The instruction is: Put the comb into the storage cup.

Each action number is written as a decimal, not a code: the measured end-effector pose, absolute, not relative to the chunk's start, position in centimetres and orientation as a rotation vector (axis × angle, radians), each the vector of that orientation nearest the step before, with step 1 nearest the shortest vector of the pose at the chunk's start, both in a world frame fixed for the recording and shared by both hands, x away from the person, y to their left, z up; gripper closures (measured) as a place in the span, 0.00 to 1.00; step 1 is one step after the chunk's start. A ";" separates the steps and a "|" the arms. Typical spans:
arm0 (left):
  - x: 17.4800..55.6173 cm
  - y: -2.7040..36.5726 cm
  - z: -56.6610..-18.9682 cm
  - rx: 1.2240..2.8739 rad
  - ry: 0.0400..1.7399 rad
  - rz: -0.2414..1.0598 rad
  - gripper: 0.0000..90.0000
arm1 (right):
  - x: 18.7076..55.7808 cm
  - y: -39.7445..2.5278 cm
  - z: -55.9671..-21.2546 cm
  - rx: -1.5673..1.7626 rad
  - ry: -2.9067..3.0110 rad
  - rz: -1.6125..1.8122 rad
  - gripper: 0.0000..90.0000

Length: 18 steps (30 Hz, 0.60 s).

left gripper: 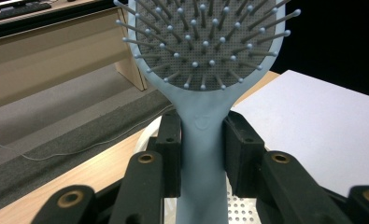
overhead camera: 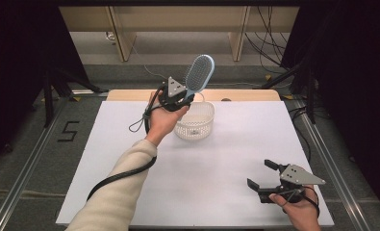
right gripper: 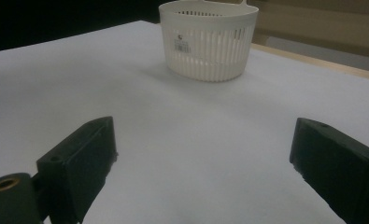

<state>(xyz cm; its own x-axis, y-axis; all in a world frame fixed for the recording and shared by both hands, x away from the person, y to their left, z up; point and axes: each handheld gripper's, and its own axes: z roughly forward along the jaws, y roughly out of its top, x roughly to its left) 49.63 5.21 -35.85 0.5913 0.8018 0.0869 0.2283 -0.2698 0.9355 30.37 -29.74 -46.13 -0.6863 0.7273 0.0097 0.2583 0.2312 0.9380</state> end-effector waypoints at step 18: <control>49.9 4.9 -36.0 1.804 0.830 0.704 0.77 | 30.4 -29.7 -46.1 0.902 2.077 1.454 0.09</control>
